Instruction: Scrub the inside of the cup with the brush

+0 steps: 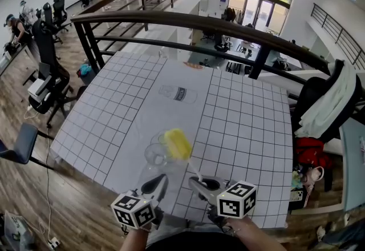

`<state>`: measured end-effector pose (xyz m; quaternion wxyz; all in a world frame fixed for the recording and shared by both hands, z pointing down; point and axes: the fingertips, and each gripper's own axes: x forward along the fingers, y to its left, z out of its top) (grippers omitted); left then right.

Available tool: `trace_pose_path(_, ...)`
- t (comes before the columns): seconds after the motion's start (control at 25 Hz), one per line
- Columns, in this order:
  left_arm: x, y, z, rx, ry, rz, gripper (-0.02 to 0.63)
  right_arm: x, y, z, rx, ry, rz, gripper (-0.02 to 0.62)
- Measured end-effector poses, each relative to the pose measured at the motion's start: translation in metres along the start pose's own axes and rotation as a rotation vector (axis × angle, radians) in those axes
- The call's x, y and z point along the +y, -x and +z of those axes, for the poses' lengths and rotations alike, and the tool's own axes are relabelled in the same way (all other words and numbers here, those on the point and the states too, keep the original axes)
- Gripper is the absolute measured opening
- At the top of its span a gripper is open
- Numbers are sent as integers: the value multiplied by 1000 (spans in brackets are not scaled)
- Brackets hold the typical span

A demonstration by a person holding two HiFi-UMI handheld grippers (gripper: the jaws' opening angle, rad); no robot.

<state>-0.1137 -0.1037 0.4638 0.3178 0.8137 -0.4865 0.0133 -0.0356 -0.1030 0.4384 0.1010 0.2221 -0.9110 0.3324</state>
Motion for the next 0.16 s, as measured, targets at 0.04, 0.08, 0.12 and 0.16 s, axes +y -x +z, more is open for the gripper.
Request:
trace_pose_path(0.04,0,-1,0,1,1,0,17,-1,0,0,0,0,0,0)
trace_pose_path(0.08,0,-1,0,1,1,0,17,-1,0,1,1,-1,0,0)
trace_pose_path(0.12,0,-2,0,2,2,-1,17,-2,0,1,1,-1,0,0)
trace_pose_path(0.16,0,-3,0,2,3,-1,17,-2,0,2,1,-1,0,-1)
